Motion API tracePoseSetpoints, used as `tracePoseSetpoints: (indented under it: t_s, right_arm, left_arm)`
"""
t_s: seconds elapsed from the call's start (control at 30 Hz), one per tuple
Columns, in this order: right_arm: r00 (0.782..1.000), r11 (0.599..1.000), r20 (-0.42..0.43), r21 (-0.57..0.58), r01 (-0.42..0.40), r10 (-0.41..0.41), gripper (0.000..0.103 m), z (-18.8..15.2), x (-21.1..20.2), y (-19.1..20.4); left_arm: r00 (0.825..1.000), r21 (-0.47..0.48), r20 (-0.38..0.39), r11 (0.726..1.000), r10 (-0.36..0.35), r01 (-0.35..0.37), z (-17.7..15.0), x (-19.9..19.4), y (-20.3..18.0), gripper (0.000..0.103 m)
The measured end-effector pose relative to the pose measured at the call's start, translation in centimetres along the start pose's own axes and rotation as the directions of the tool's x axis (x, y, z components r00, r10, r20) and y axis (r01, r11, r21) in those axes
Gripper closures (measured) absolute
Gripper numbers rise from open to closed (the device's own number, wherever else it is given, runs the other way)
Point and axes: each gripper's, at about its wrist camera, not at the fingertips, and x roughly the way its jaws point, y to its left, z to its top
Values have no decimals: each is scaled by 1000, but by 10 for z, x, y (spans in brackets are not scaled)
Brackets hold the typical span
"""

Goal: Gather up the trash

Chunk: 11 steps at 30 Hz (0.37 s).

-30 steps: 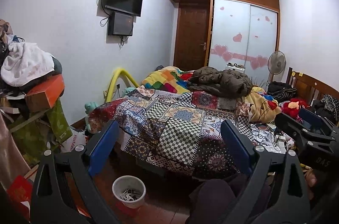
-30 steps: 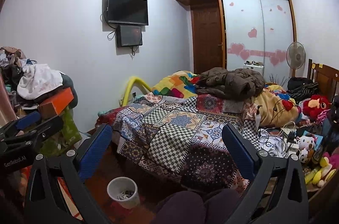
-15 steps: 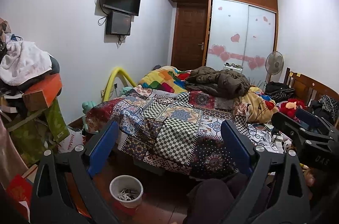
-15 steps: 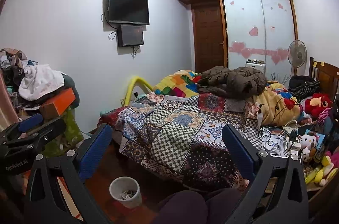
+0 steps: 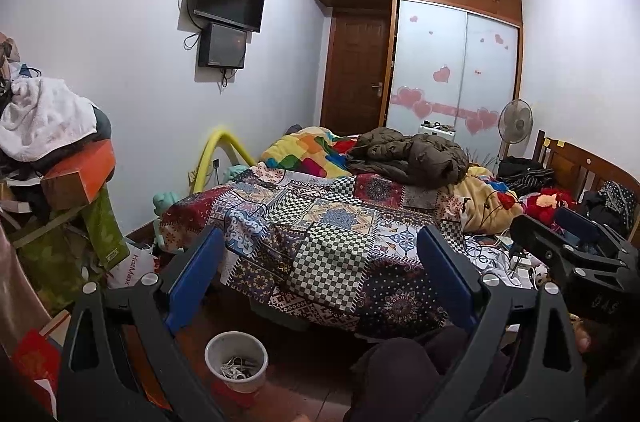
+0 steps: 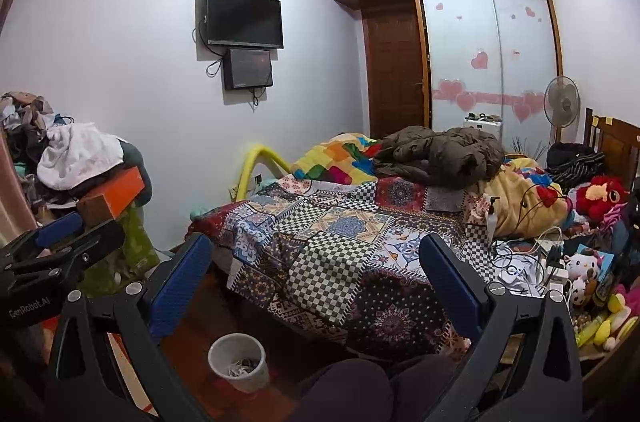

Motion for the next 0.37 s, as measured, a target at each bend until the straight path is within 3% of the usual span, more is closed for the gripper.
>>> tracePoseSetpoints:
  t_s: [0.37]
  right_arm:
    - [1000,1000,-11,5,-5,5,0,0,1,5]
  left_arm:
    - [1000,8,0,1000,-15,15,0,0,3,6]
